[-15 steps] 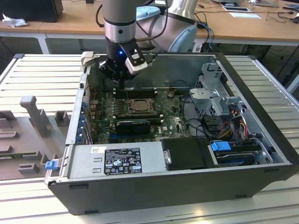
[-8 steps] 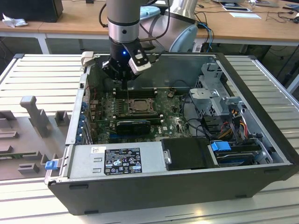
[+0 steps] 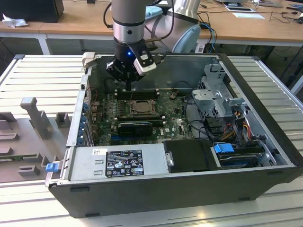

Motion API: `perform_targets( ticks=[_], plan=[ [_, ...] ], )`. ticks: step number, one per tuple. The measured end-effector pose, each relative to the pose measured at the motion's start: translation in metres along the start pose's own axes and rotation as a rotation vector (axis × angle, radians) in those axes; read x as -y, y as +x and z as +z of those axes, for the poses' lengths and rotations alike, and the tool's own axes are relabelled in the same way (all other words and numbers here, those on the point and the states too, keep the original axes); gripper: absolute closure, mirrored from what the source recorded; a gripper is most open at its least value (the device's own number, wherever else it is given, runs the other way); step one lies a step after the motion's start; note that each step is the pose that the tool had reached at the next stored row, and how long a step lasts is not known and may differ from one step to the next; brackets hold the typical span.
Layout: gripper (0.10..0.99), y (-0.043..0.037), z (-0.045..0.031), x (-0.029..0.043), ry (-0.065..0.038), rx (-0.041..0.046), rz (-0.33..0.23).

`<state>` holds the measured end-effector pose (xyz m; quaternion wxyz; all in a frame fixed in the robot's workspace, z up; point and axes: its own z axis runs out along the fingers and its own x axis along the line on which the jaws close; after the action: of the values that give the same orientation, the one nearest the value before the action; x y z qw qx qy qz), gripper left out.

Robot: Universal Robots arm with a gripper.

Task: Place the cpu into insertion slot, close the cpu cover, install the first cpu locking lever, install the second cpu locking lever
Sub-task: 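Install the first cpu locking lever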

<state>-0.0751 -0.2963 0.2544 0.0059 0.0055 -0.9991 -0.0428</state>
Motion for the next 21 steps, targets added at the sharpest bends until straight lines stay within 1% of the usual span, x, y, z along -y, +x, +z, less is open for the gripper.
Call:
perform_targets(
  ticks=[8,16,21],
  plan=[
    [0.980,-0.0059,0.0000,0.0000,0.000,0.0000,0.000],
    [0.980,-0.0147,-0.0001,0.0001,0.000,0.0000,0.000],
    [0.980,-0.0178,-0.0002,0.0002,0.000,0.0000,0.000]
  ],
)
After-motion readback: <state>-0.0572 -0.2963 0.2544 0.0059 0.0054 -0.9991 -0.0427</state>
